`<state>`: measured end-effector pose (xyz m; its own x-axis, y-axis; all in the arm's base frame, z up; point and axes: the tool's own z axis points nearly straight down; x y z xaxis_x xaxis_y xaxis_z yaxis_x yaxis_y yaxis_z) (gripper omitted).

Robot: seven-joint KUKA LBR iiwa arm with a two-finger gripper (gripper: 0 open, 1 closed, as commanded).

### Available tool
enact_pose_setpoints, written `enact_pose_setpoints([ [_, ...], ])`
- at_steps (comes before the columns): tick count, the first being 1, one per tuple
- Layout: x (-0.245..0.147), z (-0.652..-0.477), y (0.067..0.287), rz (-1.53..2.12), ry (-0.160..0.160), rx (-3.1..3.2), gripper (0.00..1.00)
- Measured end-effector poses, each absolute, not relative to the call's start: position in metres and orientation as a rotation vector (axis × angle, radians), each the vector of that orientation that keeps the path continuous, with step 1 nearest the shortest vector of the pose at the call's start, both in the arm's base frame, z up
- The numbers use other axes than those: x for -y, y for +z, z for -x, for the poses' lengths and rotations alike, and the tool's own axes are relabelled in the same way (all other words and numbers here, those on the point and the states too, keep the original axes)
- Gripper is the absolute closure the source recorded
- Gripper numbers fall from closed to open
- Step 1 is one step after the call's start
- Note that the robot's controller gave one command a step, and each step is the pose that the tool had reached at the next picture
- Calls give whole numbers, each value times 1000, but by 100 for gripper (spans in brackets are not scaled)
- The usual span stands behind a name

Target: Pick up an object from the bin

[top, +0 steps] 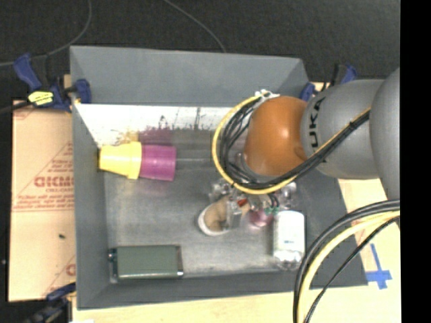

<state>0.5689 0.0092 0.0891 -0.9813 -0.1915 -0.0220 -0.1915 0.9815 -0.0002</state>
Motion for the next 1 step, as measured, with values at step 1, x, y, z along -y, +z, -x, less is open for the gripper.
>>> enact_pose_setpoints([
  [1, -9, -567, 97, 301, 4, -3113, 100],
])
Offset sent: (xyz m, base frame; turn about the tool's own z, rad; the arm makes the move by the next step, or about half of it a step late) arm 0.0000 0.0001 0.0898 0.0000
